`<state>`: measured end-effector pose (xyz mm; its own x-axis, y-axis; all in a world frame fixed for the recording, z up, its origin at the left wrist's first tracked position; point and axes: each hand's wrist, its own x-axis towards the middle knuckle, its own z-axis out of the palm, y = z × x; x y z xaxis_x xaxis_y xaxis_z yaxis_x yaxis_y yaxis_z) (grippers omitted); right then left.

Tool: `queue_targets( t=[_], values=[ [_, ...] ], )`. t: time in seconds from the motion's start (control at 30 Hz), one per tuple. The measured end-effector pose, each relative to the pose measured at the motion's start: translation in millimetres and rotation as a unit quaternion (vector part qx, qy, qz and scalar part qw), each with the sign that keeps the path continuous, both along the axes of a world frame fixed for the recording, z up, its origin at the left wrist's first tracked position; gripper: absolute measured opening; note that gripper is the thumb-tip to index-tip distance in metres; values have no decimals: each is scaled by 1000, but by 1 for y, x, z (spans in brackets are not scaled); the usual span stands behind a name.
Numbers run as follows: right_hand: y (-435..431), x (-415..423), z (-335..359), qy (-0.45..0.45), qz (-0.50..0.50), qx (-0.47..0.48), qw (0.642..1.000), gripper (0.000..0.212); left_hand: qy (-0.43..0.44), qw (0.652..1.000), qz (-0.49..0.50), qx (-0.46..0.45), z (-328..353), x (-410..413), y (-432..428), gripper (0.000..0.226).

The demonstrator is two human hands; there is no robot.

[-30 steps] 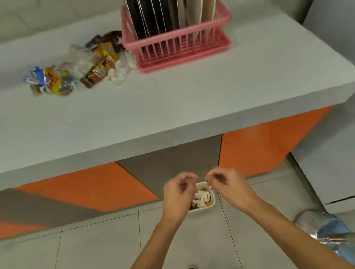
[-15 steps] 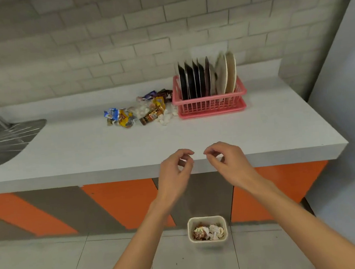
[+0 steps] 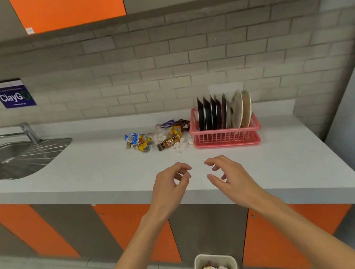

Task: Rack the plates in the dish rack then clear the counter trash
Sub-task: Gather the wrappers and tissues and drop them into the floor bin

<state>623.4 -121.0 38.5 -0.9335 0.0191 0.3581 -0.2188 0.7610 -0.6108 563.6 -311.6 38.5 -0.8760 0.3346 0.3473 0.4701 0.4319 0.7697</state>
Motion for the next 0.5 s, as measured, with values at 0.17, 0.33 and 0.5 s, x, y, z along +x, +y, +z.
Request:
queue_targets(
  t=[0.17,0.33,0.5],
  values=[
    [0,-15,12,12,21,34,999,41,32,999,12,-26,8,-14,-8,17],
    [2,-40,14,-1,18,51,999,47,36,997,8,-64,7,-41,-15,28],
    [4,-70,4,-43,19,63,997,53,48,991,5,-124,-1,-74,-19,35]
  ],
)
